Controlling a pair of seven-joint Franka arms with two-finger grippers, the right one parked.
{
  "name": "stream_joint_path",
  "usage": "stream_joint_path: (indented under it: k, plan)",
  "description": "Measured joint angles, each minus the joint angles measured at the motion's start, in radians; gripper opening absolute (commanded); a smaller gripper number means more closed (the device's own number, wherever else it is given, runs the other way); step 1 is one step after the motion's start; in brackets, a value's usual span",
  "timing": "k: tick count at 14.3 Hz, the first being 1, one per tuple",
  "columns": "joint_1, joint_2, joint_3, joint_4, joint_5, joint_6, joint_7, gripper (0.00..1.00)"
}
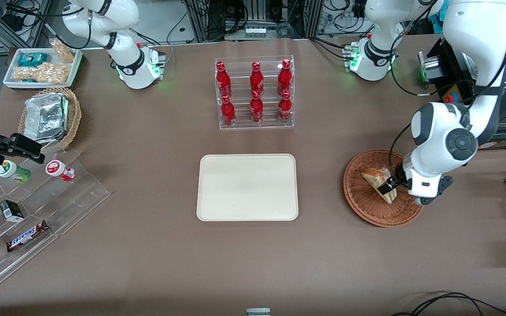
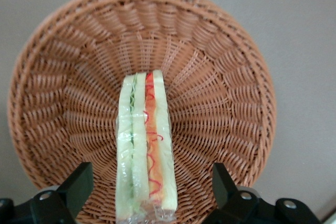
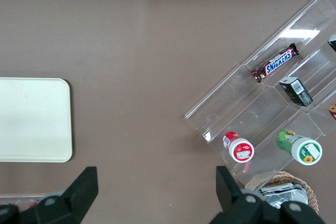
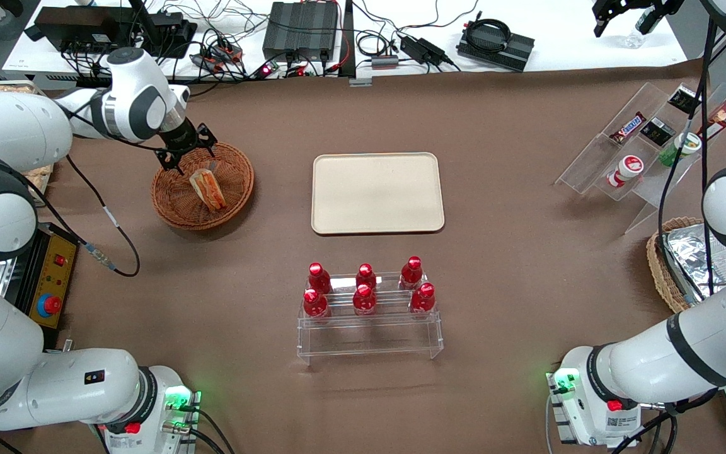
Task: Place sandwich from basket to tray
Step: 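Lower the left gripper and close it on the wrapped sandwich, then lift the sandwich and carry it with the left gripper over the tray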
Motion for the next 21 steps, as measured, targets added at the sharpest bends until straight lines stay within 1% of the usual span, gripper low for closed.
stream_joint_path:
  k: [6,7,8,9,11,13,14,18,19,21]
  plan:
    - [-0.003,0.007,0.0,-0.026,0.0,0.004,-0.019,1.0]
    - [-0.003,0.008,0.001,-0.032,0.0,0.004,-0.019,0.98]
    - [-0.003,0.01,0.001,-0.039,0.0,0.004,-0.02,0.79]
    - [-0.003,0.015,0.001,-0.043,0.0,0.004,-0.02,0.54]
    - [-0.003,0.024,0.001,-0.045,0.0,0.004,-0.02,0.33]
    - [-0.003,0.027,0.003,-0.045,0.0,0.004,-0.02,0.17]
    - [-0.003,0.027,0.003,-0.045,0.0,0.004,-0.02,0.14]
    - [-0.004,0.027,0.003,-0.042,0.005,0.004,-0.018,0.11]
    - [-0.005,0.027,0.003,-0.037,0.011,0.005,-0.016,0.09]
    - [-0.014,0.024,0.0,-0.011,0.024,-0.003,-0.012,0.09]
